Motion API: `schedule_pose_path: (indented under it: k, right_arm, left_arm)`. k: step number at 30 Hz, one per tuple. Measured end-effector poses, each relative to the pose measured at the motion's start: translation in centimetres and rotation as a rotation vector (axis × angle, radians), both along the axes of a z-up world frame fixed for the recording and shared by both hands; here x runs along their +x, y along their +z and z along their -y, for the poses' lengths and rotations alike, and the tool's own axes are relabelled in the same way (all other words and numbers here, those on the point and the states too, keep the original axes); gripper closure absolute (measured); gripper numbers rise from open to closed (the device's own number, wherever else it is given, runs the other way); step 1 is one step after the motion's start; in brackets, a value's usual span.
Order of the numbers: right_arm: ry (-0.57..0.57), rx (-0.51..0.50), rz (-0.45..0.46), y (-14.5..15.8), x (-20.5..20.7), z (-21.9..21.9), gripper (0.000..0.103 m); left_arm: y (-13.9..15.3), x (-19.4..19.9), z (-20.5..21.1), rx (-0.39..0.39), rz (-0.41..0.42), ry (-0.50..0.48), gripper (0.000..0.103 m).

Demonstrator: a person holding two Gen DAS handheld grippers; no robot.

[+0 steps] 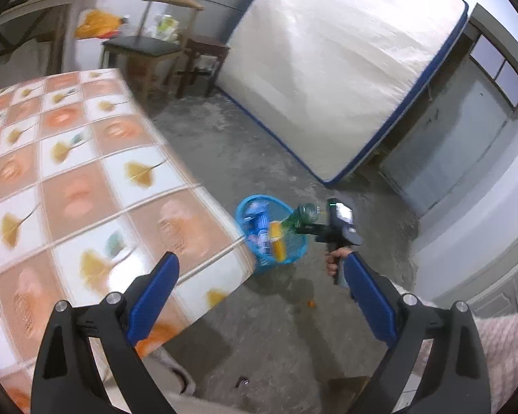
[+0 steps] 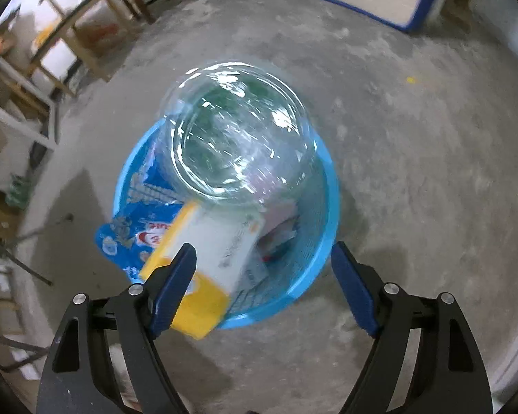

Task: Collect trash

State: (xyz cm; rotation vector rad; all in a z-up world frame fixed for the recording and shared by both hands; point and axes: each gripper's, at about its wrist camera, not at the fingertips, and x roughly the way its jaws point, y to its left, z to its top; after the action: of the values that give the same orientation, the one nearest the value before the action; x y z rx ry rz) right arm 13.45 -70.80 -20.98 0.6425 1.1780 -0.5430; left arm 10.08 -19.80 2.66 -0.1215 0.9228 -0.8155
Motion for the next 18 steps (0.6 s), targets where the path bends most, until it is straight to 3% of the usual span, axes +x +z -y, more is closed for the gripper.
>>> schedule_pose_path:
  k: [6,14,18]
  right_arm:
    - [-0.036,0.012,0.093,2.4,-4.2,-1.5,0.027]
    - [-0.045,0.082,0.153,3.7,-4.6,-4.6,0.039]
    - [-0.037,0.075,0.182,5.5,-5.4,-6.9,0.040]
  left_arm:
    - [-0.9,-1.4,-3.1,0.003,-0.009,0.037,0.009]
    - [-0.9,-1.5,-3.8,0.005,0.018,0.046,0.009]
    - [-0.5,-2.3,-5.0,0.033,0.071,0.075,0.009]
